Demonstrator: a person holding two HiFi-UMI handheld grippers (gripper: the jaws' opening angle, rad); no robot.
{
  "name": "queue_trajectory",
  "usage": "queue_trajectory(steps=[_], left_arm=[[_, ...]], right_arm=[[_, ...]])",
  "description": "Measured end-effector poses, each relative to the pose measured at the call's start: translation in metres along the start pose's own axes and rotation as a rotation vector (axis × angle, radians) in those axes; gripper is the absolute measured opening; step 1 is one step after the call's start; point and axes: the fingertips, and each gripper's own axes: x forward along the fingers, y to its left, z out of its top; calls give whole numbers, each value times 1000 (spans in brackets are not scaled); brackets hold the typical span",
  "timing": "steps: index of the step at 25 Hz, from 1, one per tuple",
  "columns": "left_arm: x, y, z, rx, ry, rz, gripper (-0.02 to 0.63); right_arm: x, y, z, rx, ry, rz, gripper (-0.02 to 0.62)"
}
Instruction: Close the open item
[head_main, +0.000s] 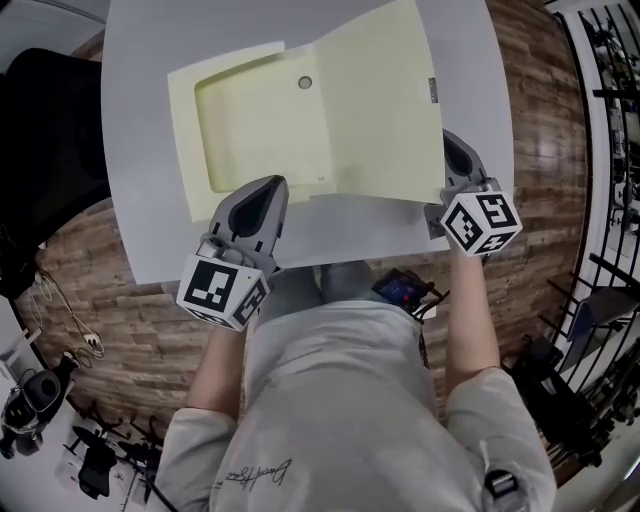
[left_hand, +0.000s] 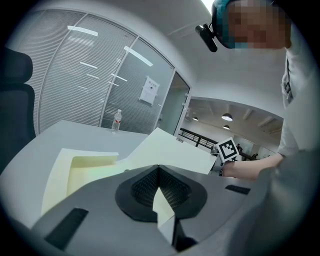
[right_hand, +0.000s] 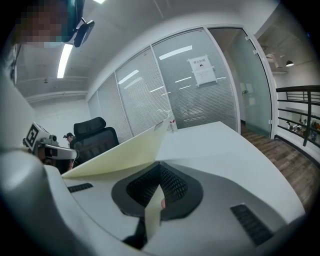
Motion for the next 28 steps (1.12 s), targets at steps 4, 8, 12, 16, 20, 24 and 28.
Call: queue_trajectory(steps=[4,8,12,16,20,24,28], left_arm=[[-9,12,0,-23,-15,34,9],[-17,21,2,-35,-26,56,9],[-25,29,1,-40,-28,69,9],[-29,34,0,-42,-30,72,9],[-34,40,-1,-47,-34,81,9],[-42,53,-4,-47,-34,106,9],[-55,78,-6,-46,-34,164,9]], right_arm=[[4,18,8,25,-32,59,12],[6,34,19,40,-65,113,12],[9,55,27,27,-83,174,12],[12,75,32,20,-88,239,12],[18,89,27,-46,-61,246,12],[27,95,21,-54,-41,247,12],[34,101,17,-62,-19,246,12]])
